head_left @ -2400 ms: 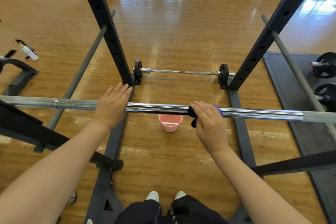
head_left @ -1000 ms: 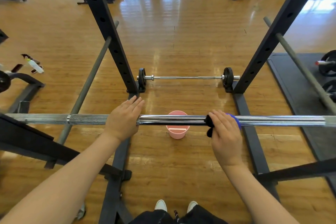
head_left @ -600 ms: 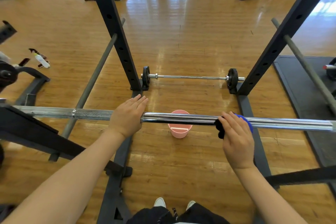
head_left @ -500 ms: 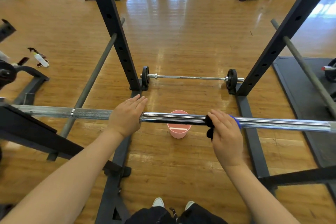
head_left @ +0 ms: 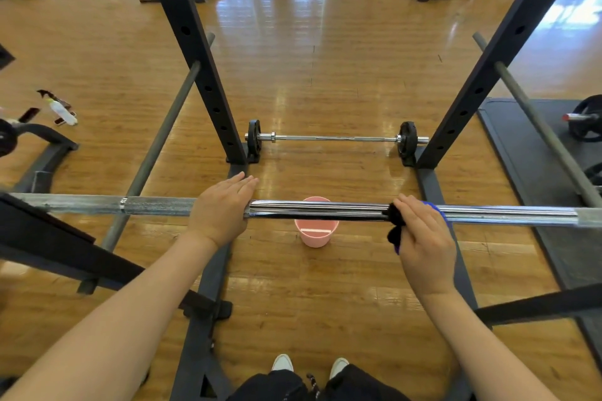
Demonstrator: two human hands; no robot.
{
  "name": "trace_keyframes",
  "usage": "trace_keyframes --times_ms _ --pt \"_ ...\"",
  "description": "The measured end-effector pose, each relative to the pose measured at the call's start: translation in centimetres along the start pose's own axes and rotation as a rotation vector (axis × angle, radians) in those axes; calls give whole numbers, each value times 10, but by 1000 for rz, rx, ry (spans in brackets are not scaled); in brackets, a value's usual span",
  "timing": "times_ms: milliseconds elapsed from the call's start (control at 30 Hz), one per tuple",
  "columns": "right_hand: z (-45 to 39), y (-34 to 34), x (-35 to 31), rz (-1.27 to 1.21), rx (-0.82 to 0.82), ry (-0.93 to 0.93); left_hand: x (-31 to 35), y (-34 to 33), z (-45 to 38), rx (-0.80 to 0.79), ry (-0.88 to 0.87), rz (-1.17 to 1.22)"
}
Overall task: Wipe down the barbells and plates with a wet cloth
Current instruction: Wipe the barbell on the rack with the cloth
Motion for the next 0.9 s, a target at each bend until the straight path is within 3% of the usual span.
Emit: trace_keyframes --times_ms 133,333,667,733,833,900 --pt "-6 -31 -48 -64 -41 126 1 1 -1 13 -2 -46" --pt "-5 -36 -49 -64 -27 207 3 4 6 115 114 -112" --pt "-8 -39 -50 -94 -76 179 12 -4 3 42 -74 -187" --pt "-10 -34 -47 -152 -70 120 10 -6 2 -23 -67 -152" --pt "-9 -18 -21 -240 2 -174 11 -2 -2 -130 -17 -41" --pt "-6 -12 -8 -229 34 -265 9 -4 -6 -217 9 -46"
Point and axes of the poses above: each hand's wrist, its own z-axis away from the middle knuckle, its own y-axis out of the back of the hand, x = y × z, the point moved 9 cm from there along -z, towards the middle knuckle, and after that the axes turned 9 degrees about z, right-handed, at the moved point
